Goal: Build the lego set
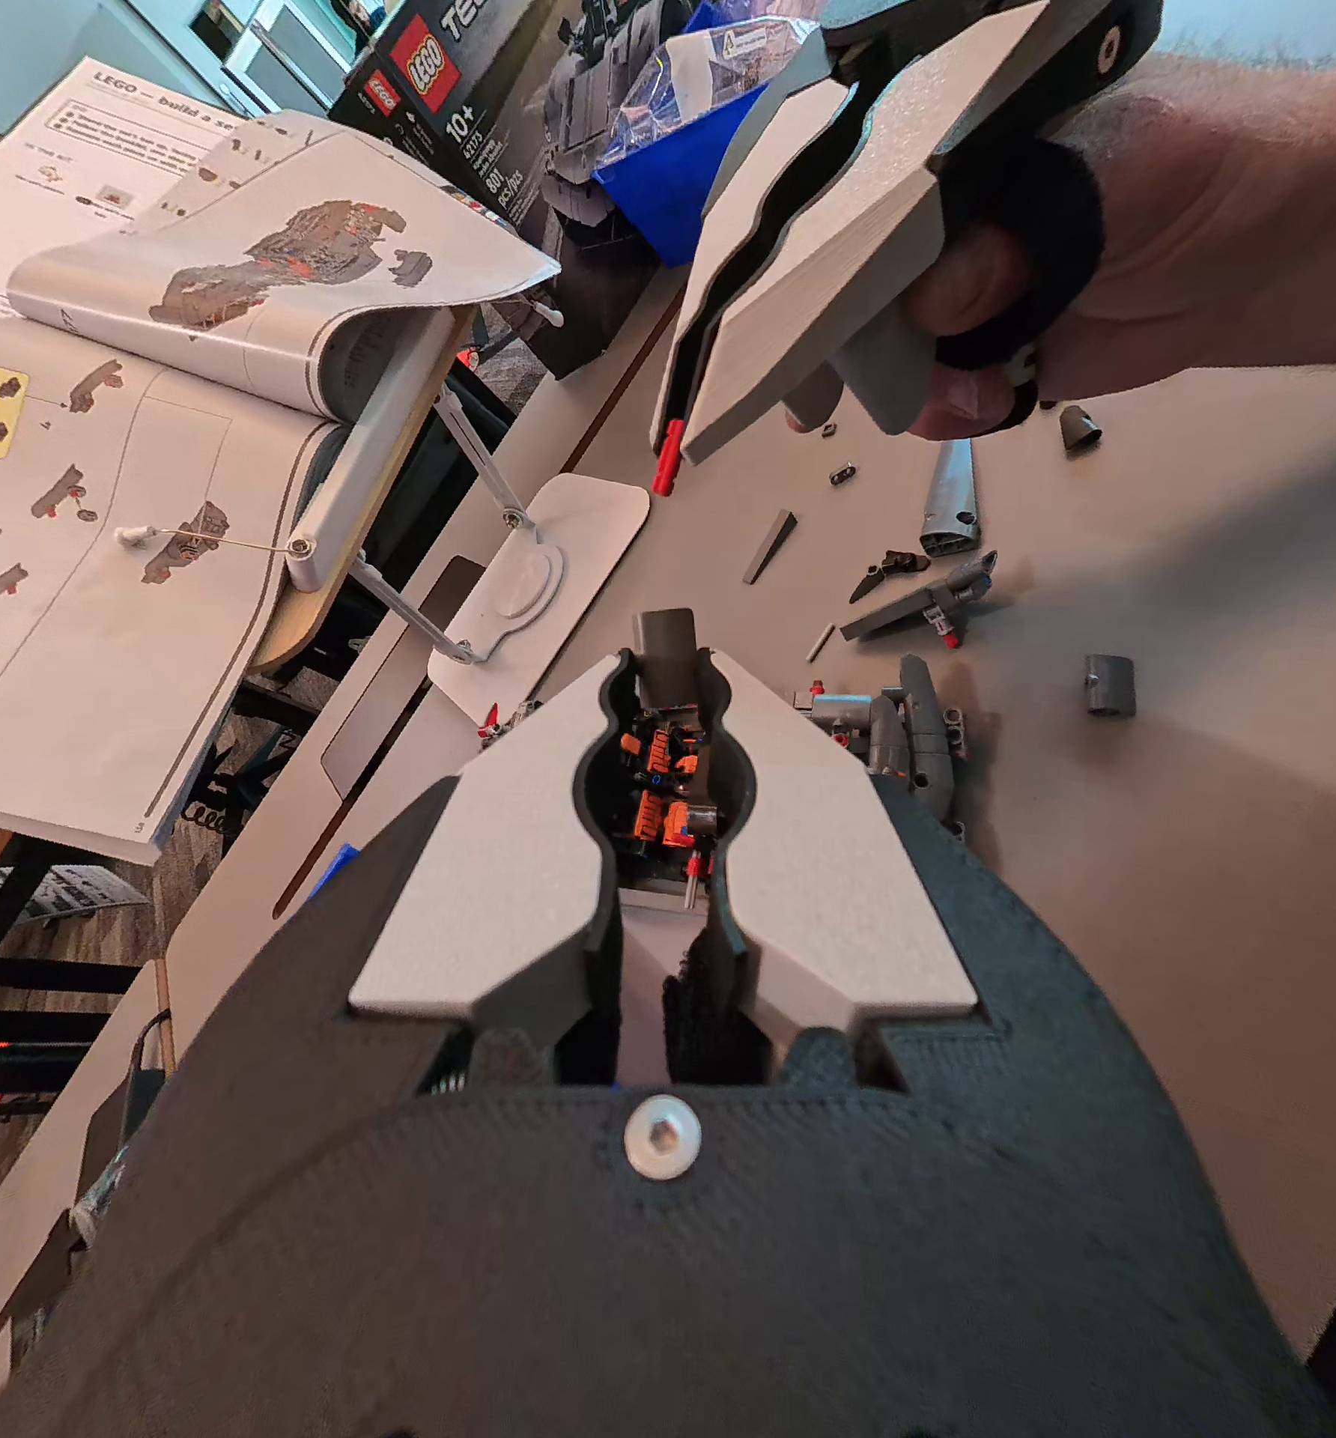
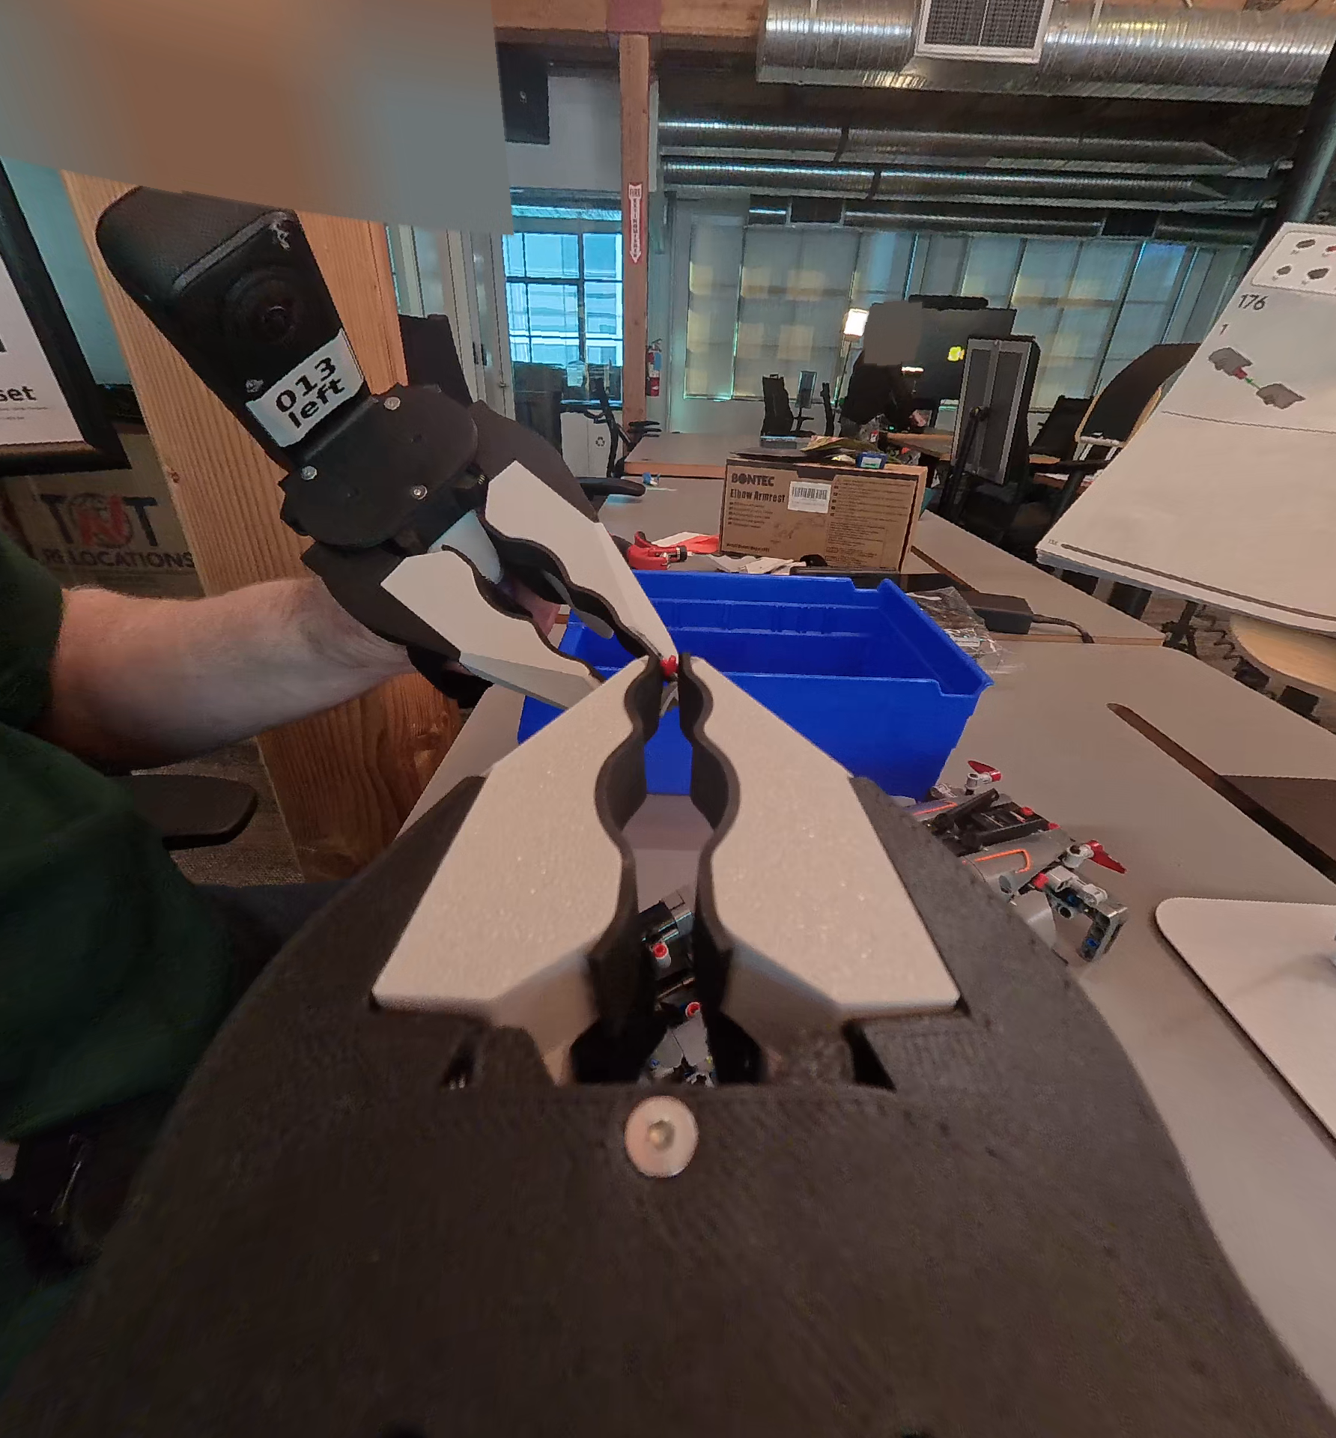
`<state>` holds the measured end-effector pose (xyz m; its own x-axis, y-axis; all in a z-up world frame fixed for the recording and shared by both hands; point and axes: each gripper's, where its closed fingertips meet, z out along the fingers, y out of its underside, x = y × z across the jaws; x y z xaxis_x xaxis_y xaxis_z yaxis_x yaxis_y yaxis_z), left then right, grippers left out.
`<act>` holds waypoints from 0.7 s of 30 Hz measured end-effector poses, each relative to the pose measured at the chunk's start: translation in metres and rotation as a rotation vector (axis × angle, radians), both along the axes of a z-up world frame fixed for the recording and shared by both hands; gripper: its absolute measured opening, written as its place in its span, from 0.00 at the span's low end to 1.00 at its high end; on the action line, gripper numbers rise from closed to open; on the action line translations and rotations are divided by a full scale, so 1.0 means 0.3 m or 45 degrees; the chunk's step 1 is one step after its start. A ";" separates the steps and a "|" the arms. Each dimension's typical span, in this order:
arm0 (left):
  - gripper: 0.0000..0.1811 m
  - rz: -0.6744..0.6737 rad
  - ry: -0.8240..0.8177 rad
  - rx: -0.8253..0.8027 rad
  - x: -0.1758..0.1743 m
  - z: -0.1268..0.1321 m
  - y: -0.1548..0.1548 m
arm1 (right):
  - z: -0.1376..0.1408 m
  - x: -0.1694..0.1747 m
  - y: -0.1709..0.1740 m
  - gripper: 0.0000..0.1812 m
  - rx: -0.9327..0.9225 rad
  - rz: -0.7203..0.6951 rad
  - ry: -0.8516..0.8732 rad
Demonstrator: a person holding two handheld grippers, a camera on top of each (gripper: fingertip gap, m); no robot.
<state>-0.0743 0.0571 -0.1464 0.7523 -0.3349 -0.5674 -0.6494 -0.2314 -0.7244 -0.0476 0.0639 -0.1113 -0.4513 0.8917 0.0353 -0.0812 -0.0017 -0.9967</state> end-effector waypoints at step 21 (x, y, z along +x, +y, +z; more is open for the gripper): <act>0.07 -0.034 0.022 -0.001 0.003 0.006 0.028 | -0.002 -0.001 0.017 0.01 -0.024 -0.012 0.006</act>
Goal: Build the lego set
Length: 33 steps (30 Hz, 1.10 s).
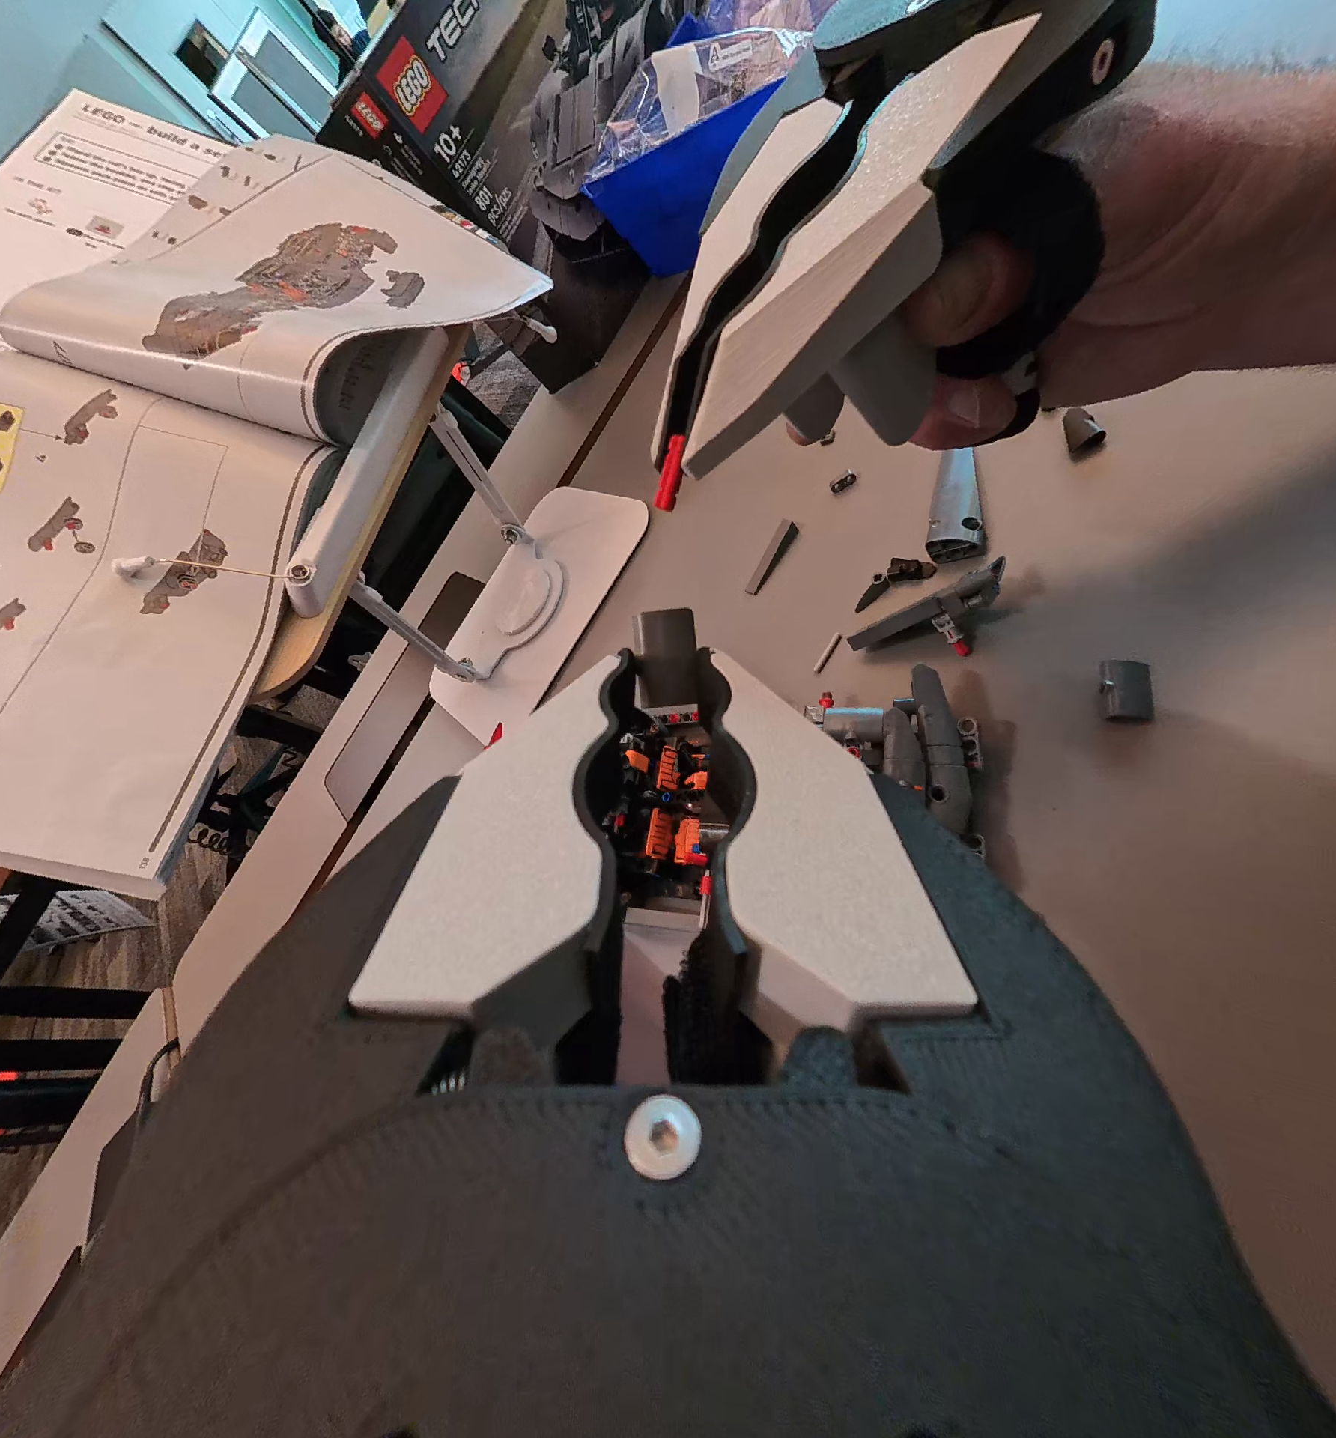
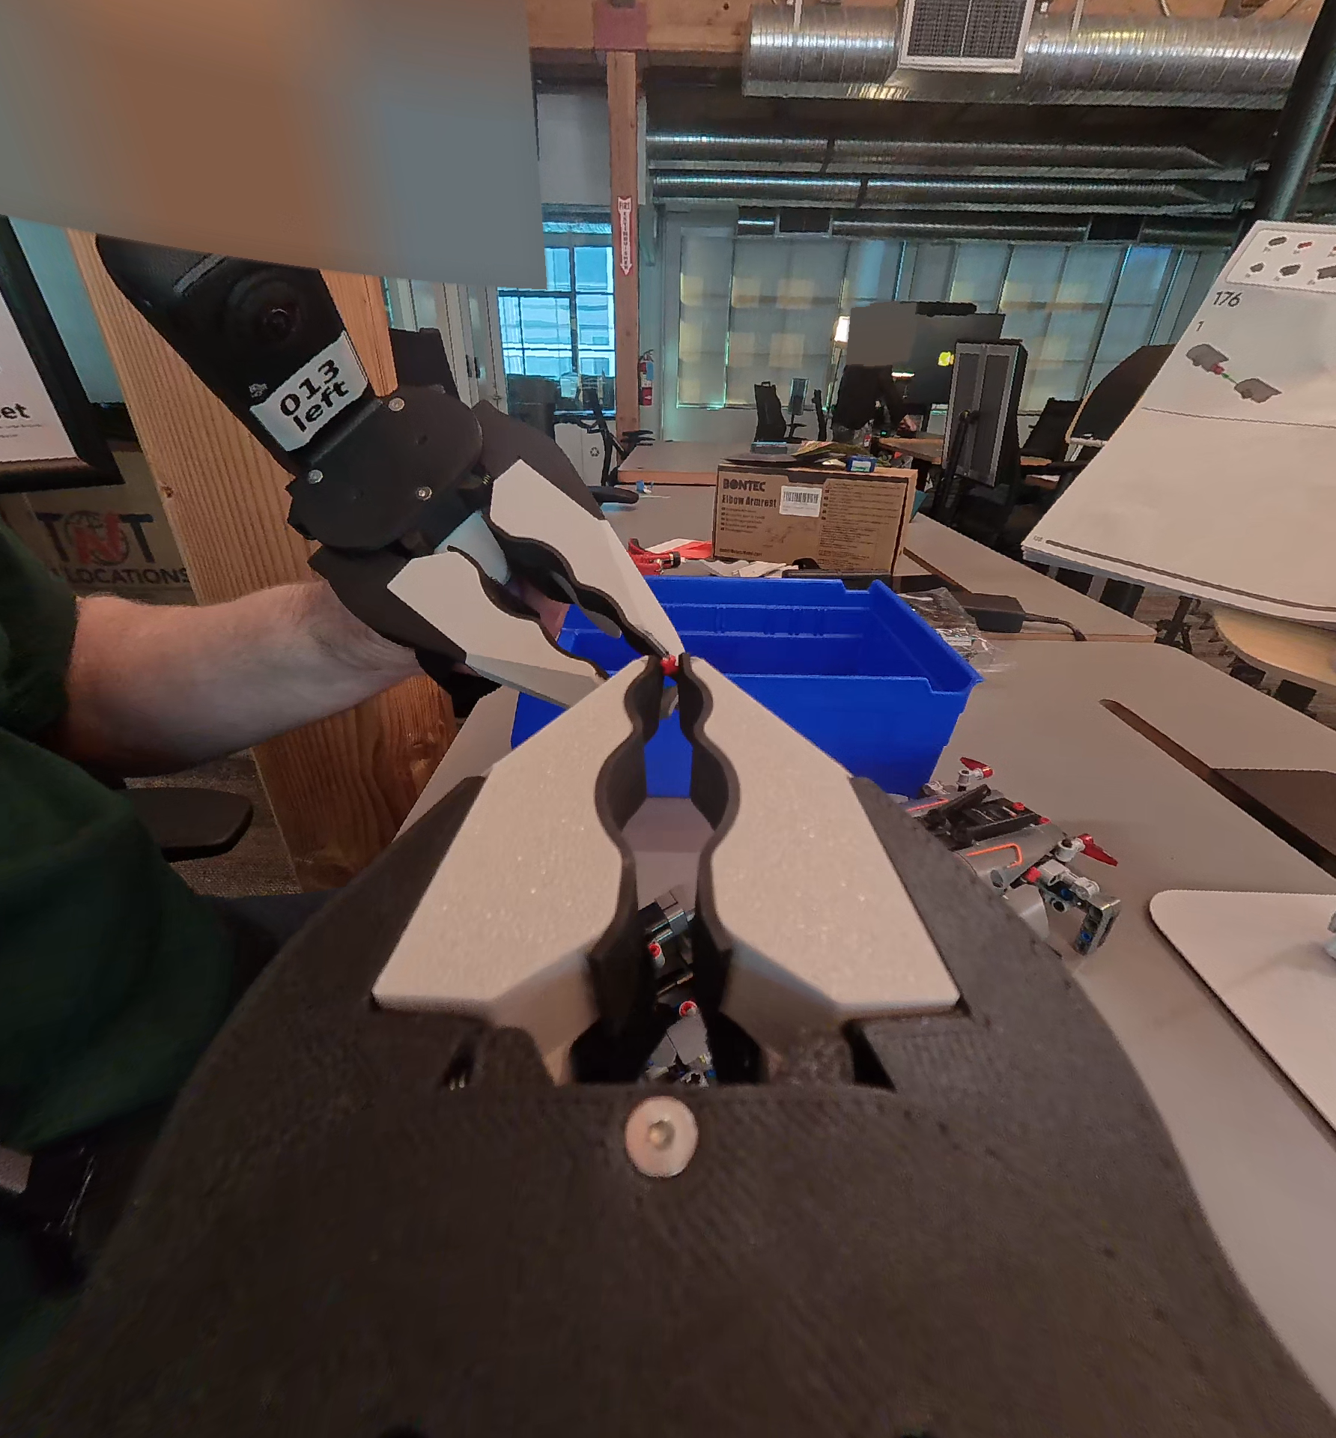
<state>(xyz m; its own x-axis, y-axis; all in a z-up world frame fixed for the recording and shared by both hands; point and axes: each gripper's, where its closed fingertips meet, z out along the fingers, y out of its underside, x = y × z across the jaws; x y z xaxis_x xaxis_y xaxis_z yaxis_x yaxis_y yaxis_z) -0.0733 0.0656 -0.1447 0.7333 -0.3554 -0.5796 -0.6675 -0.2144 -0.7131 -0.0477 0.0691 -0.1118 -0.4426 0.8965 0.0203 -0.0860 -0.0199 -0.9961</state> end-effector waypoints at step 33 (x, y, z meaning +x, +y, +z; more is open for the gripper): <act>0.07 -0.084 0.203 -0.014 0.040 0.019 -0.013 | -0.039 -0.022 -0.014 0.01 0.039 0.007 -0.076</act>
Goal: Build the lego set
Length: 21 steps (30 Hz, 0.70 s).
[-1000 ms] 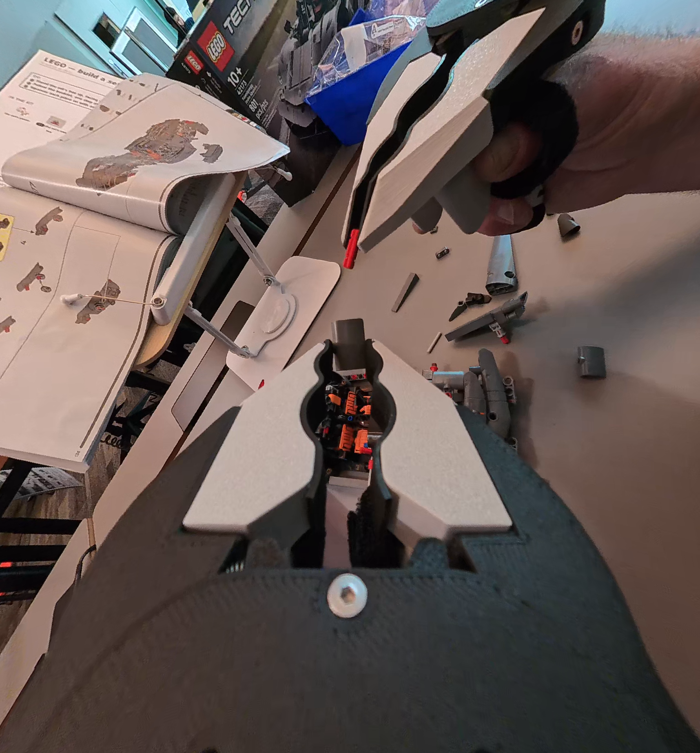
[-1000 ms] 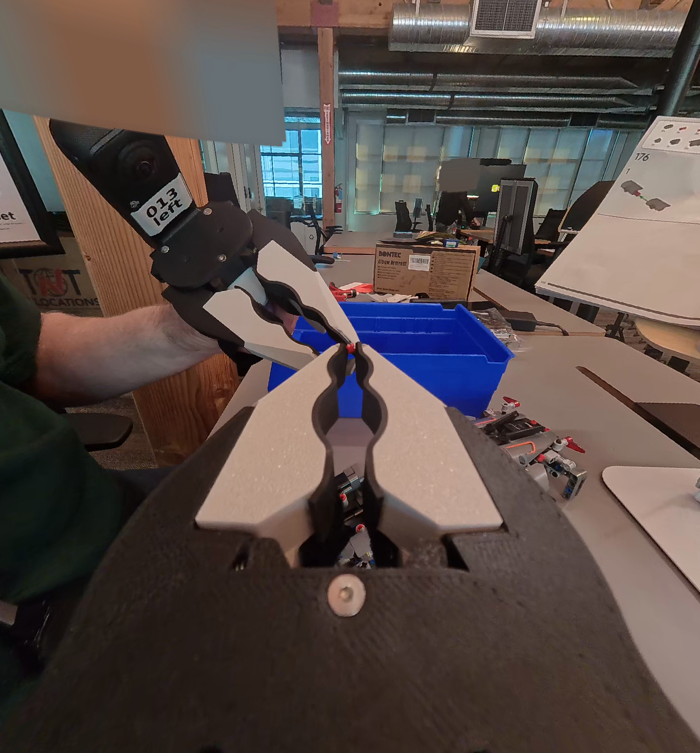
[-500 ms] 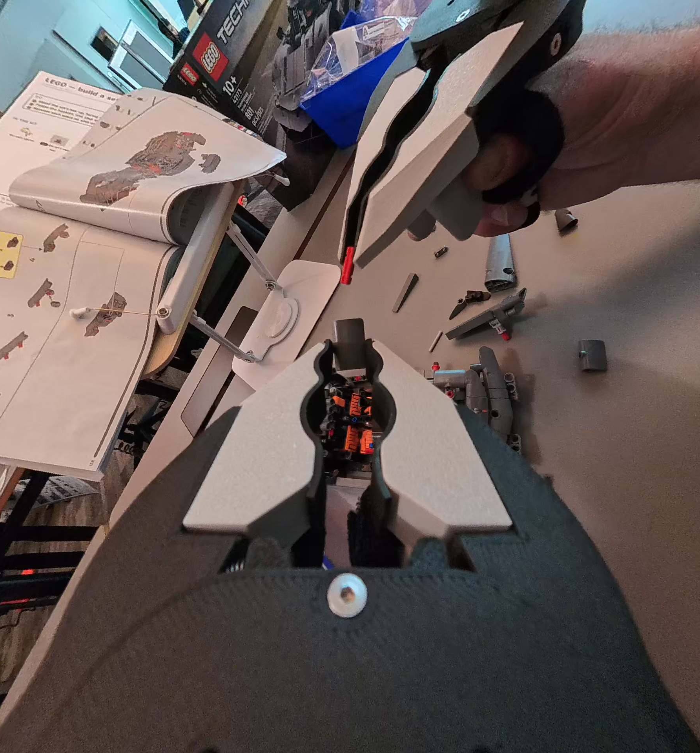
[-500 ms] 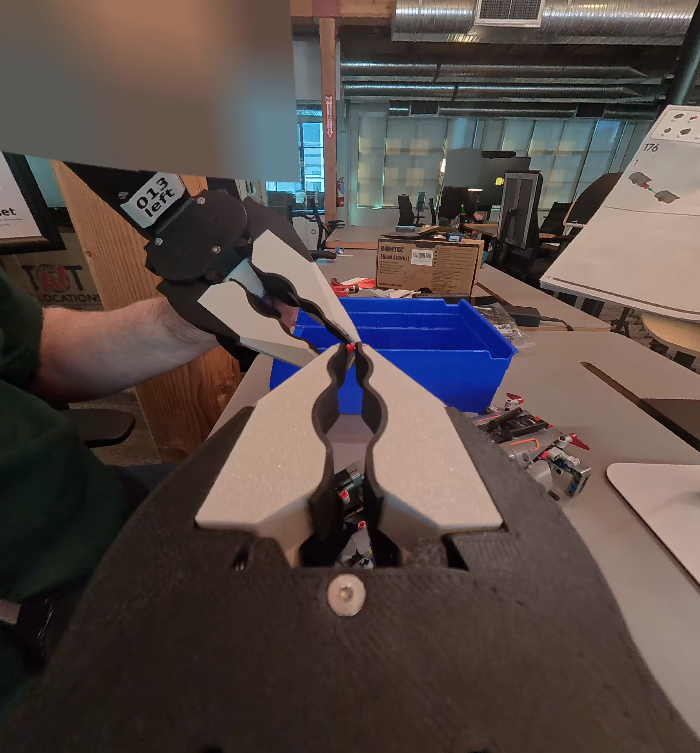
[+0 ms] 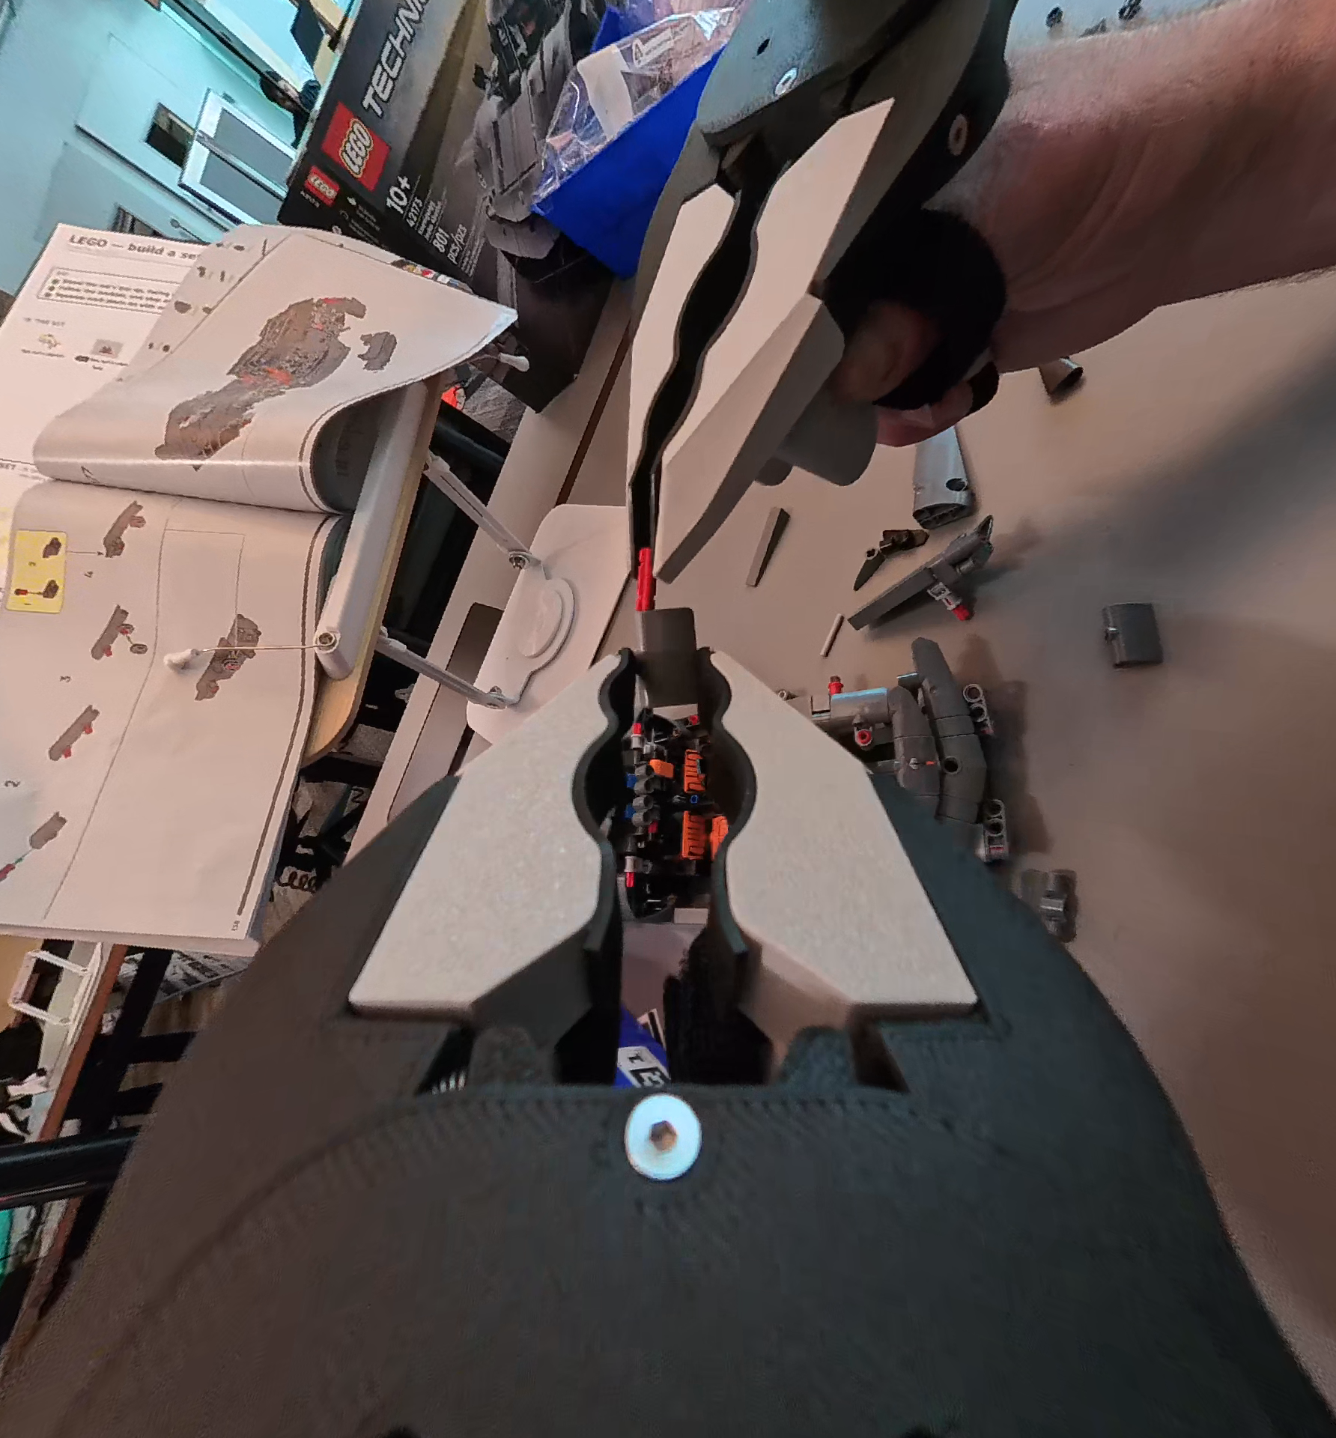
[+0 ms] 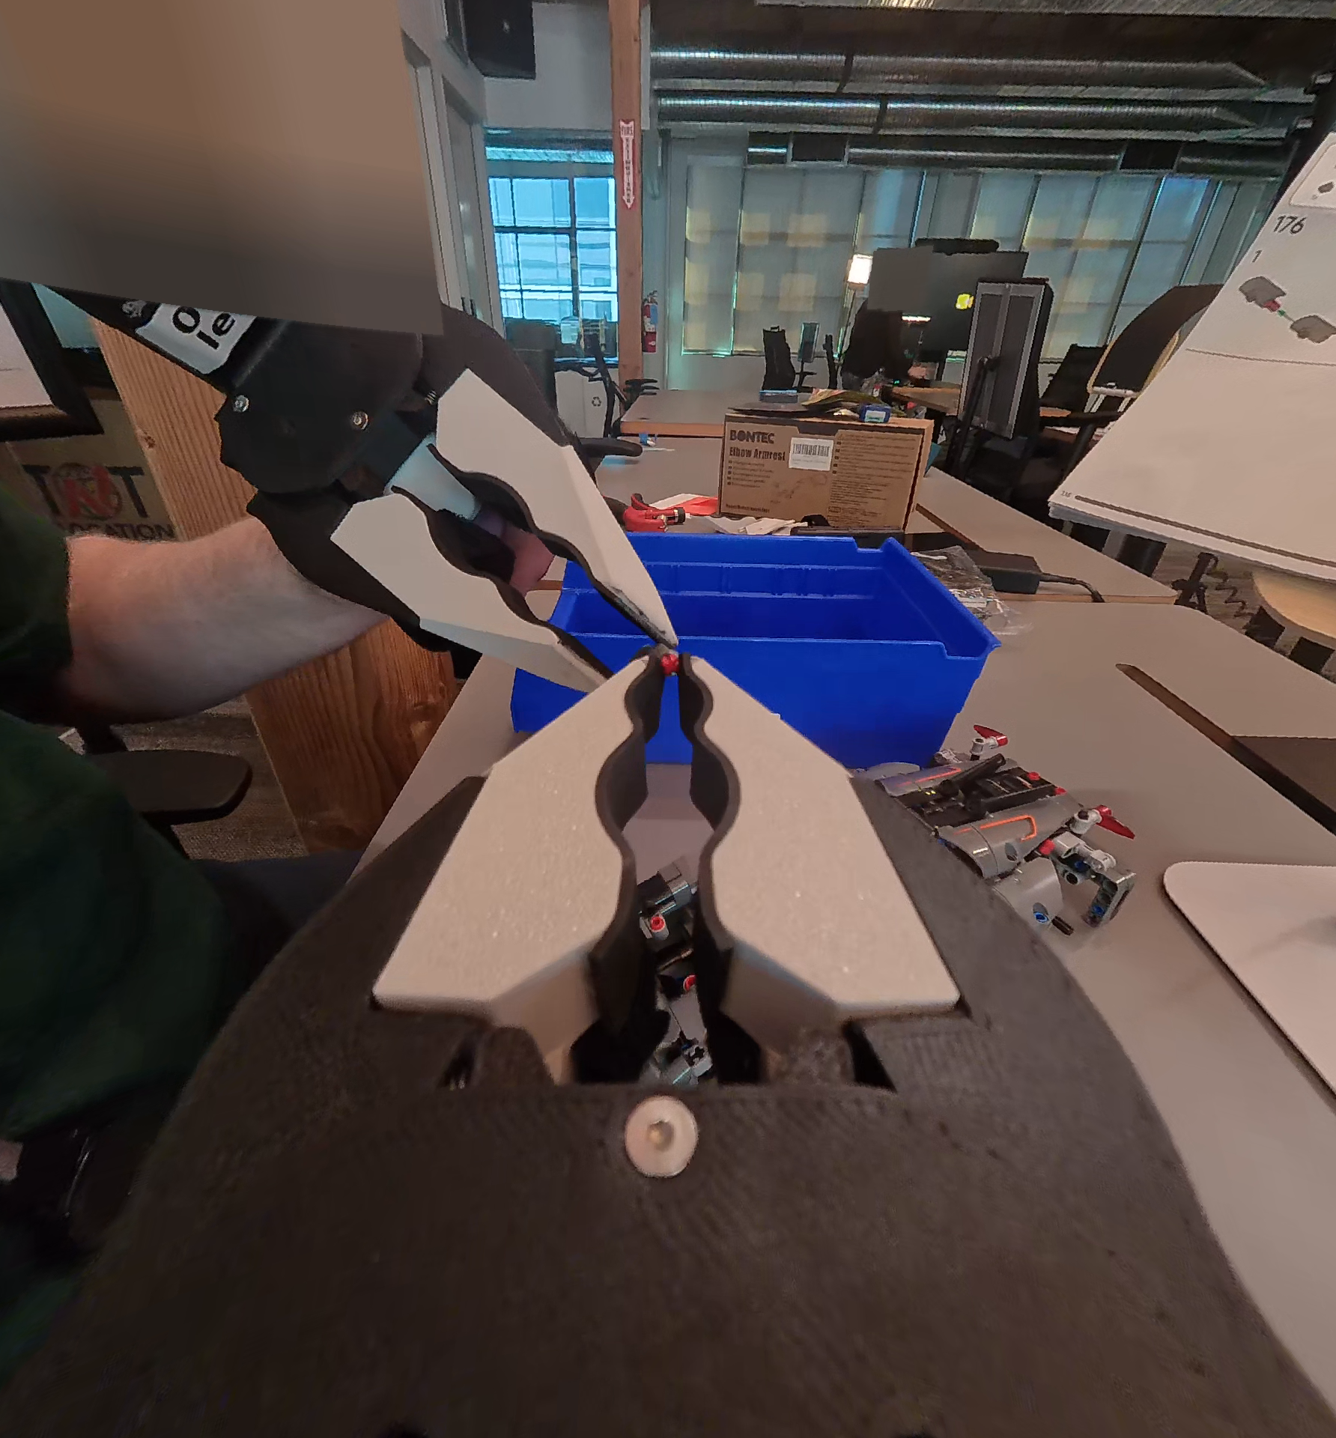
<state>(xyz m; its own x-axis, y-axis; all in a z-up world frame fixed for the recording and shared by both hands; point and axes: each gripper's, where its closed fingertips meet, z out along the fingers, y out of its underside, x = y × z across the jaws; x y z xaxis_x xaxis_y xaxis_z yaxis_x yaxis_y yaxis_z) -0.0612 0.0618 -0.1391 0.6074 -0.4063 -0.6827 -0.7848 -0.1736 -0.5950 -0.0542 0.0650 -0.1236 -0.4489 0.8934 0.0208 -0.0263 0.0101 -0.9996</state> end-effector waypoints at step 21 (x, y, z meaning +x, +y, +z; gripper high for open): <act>0.07 -0.011 0.384 0.105 0.016 0.046 0.018 | 0.034 0.016 0.022 0.01 -0.295 0.120 0.005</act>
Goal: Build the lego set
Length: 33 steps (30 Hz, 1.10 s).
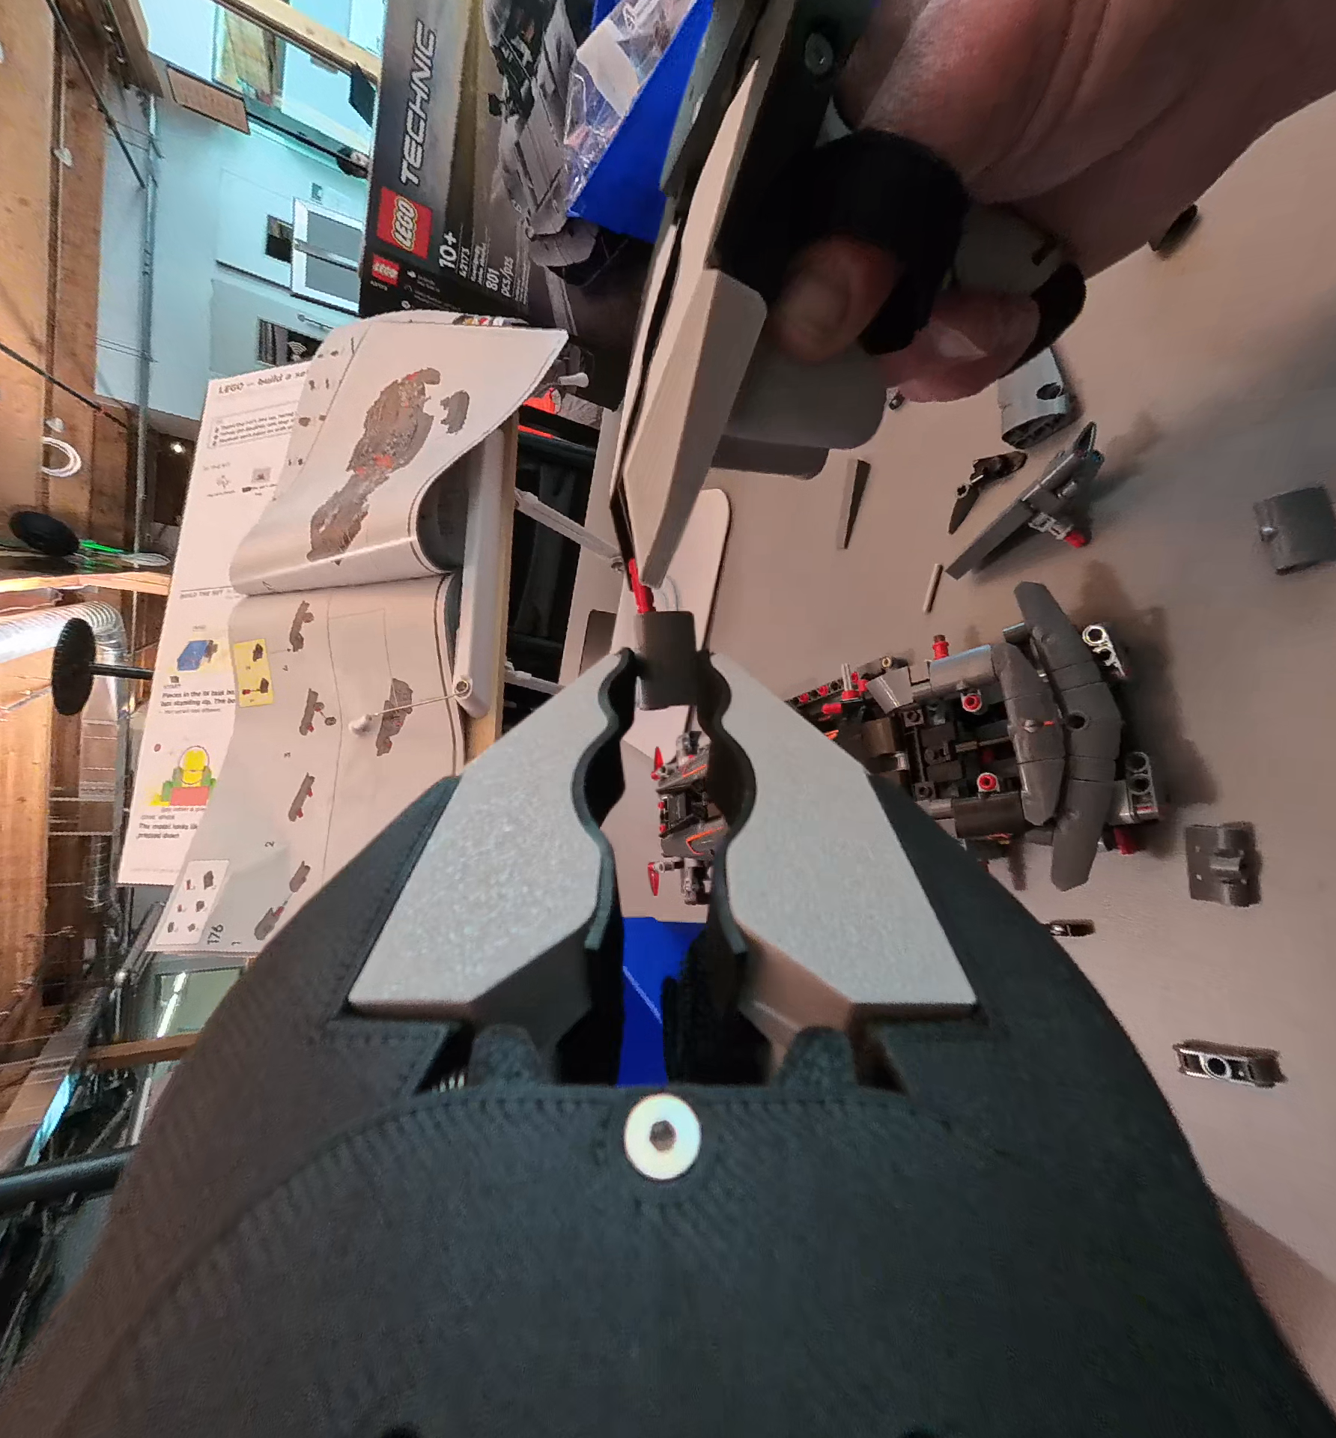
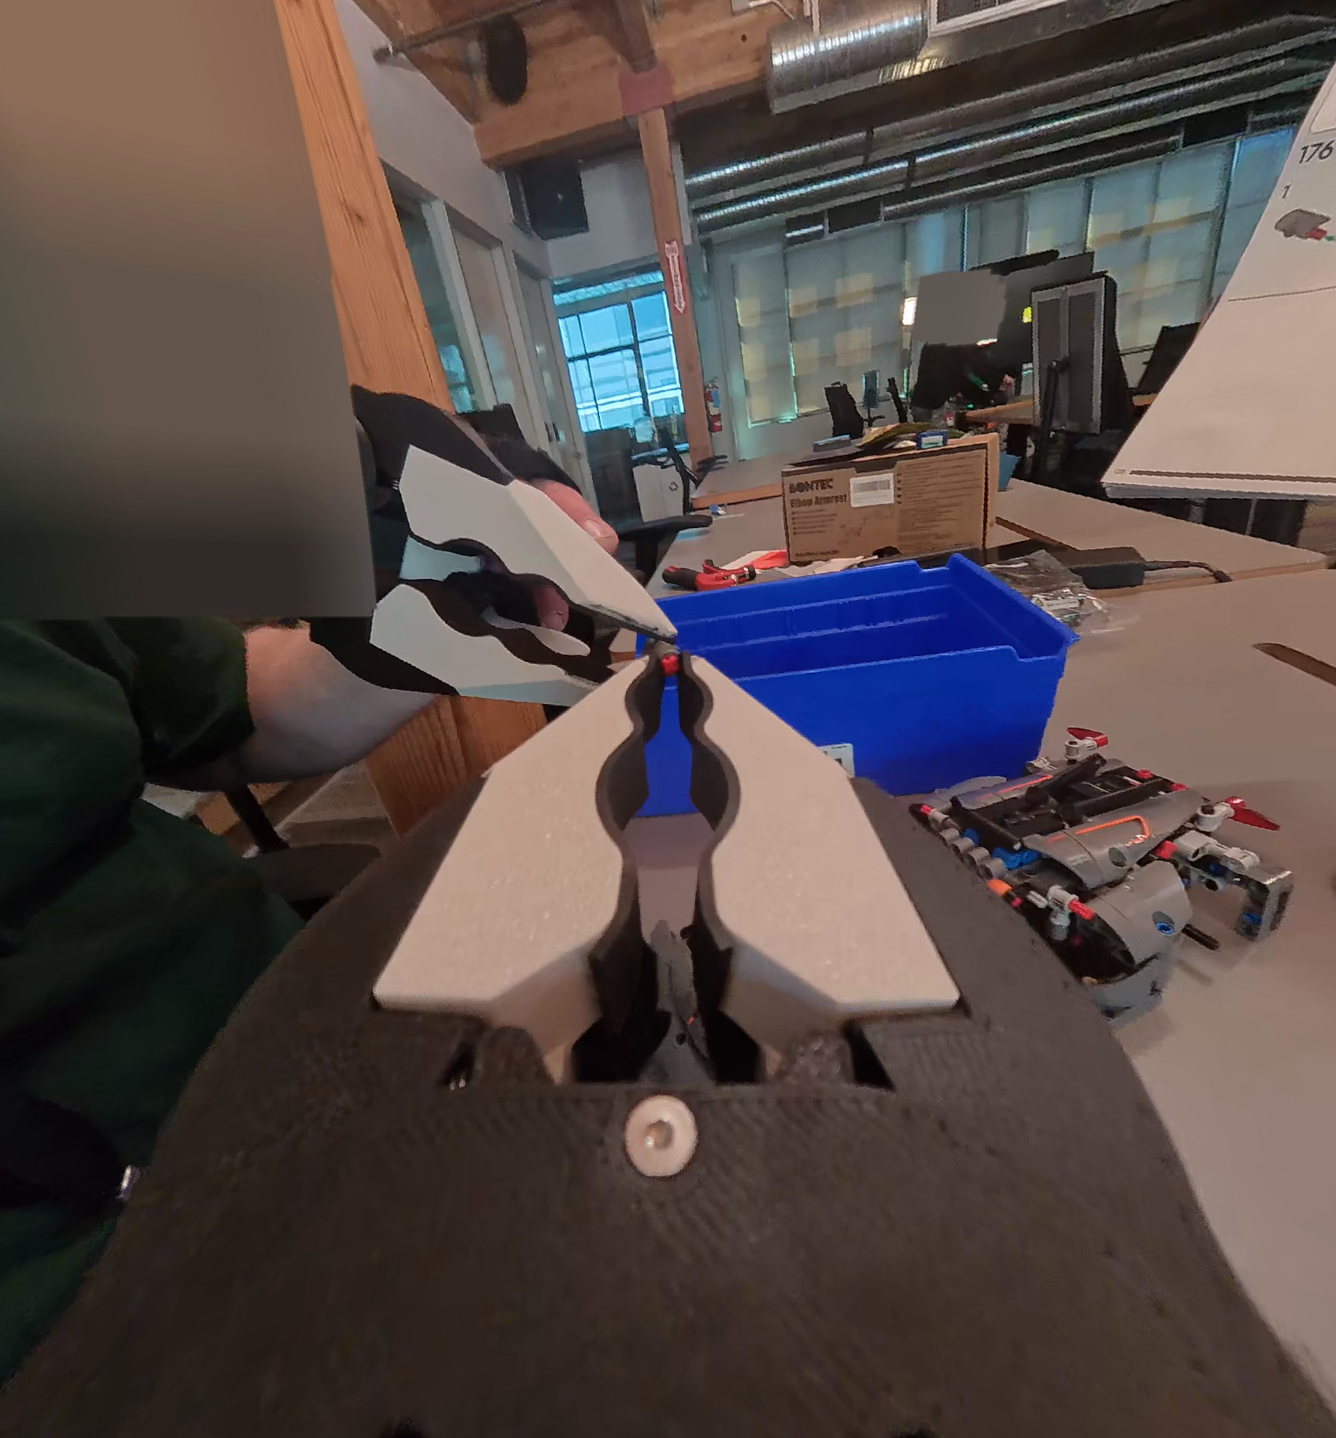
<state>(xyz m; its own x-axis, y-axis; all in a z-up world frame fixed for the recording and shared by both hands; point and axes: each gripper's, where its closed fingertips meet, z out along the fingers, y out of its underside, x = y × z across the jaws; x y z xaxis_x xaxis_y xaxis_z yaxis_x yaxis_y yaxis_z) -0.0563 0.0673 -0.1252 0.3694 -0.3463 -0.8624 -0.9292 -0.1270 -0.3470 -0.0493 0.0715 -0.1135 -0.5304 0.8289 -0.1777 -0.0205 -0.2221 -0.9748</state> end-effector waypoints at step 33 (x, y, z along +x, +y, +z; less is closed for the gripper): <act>0.07 -0.026 -0.091 0.198 0.073 0.115 0.034 | 0.123 0.076 0.025 0.01 -0.128 -0.033 0.268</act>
<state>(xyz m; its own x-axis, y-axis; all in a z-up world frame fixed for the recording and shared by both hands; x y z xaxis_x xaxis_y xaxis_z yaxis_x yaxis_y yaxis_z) -0.0346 0.0773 -0.0908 0.4259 -0.2185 -0.8780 -0.9033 -0.0479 -0.4263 -0.0267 0.0790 -0.0765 -0.5435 0.8264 -0.1473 -0.2283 -0.3144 -0.9214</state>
